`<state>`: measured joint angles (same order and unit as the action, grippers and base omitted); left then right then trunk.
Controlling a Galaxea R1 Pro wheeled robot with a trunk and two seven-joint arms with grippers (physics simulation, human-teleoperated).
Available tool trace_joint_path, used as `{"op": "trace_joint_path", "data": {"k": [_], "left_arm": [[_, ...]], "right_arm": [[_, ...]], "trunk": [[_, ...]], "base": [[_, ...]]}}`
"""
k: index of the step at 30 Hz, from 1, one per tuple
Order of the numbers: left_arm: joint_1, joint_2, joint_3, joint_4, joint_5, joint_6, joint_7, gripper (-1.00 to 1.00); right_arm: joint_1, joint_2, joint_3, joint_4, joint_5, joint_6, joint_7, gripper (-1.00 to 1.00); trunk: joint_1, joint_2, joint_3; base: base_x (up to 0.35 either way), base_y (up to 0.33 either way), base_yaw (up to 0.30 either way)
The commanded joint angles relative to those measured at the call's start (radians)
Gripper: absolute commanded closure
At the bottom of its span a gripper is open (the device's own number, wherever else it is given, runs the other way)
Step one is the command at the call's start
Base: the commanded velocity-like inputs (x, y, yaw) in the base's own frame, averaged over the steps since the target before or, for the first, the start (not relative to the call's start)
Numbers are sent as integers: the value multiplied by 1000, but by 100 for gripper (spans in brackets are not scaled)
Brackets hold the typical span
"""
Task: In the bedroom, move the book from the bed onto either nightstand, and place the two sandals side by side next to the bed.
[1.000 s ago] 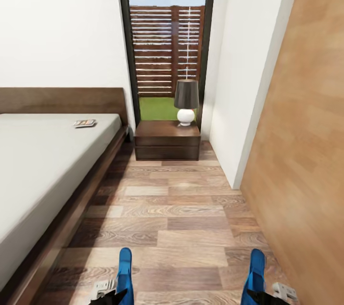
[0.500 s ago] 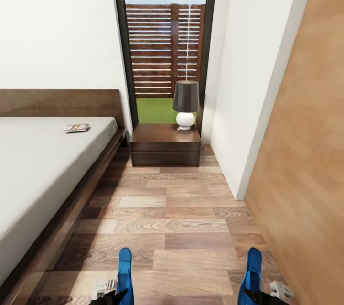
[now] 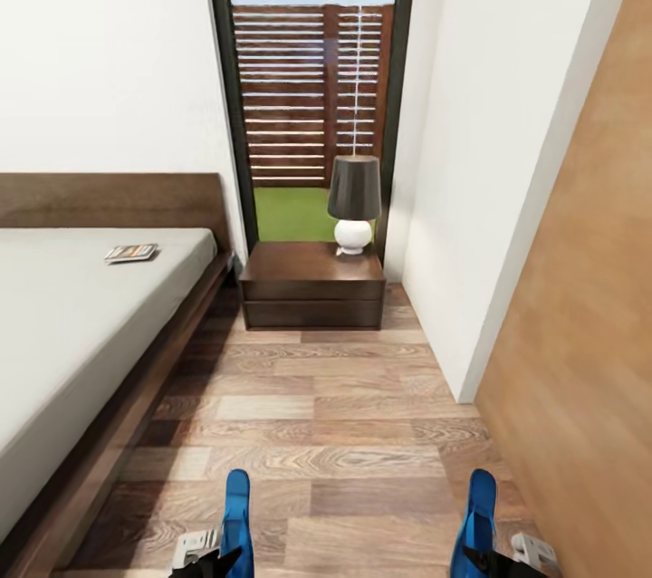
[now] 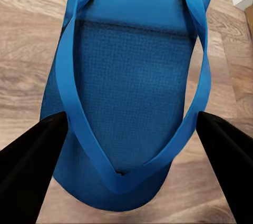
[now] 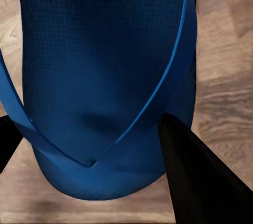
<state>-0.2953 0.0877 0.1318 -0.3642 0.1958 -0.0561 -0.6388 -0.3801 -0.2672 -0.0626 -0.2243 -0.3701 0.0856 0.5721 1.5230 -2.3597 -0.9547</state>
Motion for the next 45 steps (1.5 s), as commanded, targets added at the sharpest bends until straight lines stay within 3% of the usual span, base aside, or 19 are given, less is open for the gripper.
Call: {"op": "trace_joint_path", "data": {"k": [1,45], "left_arm": [[-1,1,3,1,4,-1,-5,100],[-1,1,5,2,4,-1,-5,100]], "right_arm": [[0,0,-6,-1,-6,9,2,100],[0,0,-6,-1,-6,9,2,100]], "trunk": [[0,0,-1],[0,0,-1]], "base": [[330,0,0],[322,-45,0]]}}
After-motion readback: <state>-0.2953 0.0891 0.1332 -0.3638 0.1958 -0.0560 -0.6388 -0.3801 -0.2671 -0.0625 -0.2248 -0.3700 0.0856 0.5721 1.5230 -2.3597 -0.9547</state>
